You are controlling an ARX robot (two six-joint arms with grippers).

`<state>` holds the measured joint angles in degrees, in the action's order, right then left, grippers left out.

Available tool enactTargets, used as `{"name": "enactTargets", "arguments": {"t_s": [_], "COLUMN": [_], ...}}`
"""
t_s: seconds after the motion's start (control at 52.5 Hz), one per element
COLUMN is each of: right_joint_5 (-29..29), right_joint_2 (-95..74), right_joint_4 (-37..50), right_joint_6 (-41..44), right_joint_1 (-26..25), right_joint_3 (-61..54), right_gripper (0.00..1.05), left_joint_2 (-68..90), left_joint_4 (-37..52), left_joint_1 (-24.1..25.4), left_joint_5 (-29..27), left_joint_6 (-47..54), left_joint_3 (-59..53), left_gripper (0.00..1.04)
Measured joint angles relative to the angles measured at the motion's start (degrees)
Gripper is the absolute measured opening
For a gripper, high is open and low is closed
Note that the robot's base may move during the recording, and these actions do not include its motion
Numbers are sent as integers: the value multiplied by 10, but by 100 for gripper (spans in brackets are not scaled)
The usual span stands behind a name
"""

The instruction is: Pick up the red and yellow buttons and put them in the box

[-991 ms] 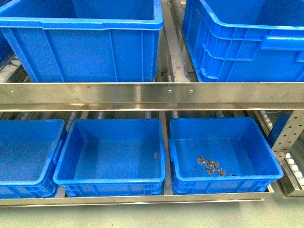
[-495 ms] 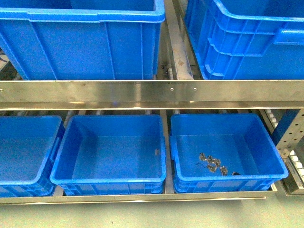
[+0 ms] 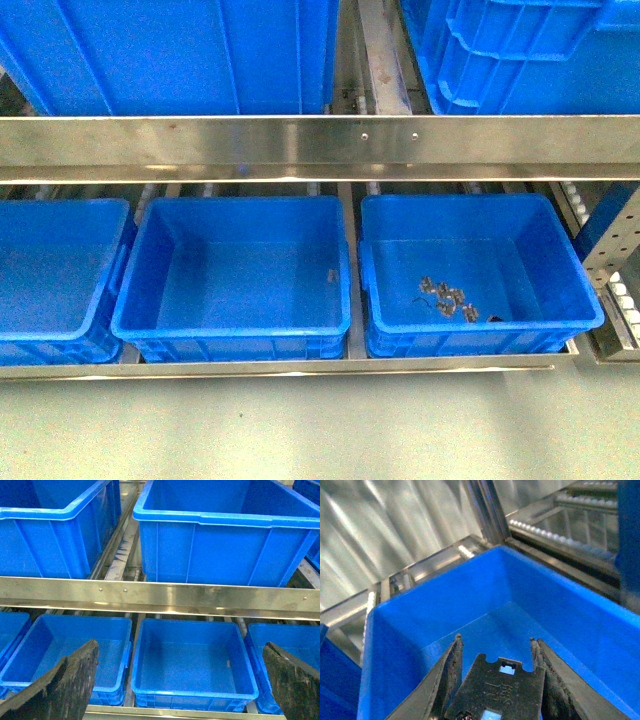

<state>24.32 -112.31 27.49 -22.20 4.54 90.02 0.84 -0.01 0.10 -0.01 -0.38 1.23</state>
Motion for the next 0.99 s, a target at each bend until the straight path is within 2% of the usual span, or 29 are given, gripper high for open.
{"name": "enactTargets", "arguments": {"t_s": [0.191, 0.4, 0.572, 0.724, 0.781, 0.991], "right_joint_5": [-27, -30, -26, -18, -21, -42], "right_joint_2": [-131, -225, -246, -215, -171, 42], "right_joint_4": [-67, -134, -152, -143, -133, -50], "right_joint_6": [-4, 11, 15, 23, 25, 41], "right_joint_1": [-12, -33, -49, -48, -44, -28], "right_joint_3": [154, 292, 341, 314, 264, 30], "right_gripper": [34, 34, 62, 85, 98, 97], "left_joint_2": [0, 0, 0, 0, 0, 0], "left_joint_4": [0, 0, 0, 0, 0, 0], "left_joint_1": [0, 0, 0, 0, 0, 0], "left_joint_5": [0, 0, 0, 0, 0, 0], "left_joint_6": [0, 0, 0, 0, 0, 0], "left_joint_3": [0, 0, 0, 0, 0, 0], "left_gripper": [97, 97, 97, 97, 97, 97]}}
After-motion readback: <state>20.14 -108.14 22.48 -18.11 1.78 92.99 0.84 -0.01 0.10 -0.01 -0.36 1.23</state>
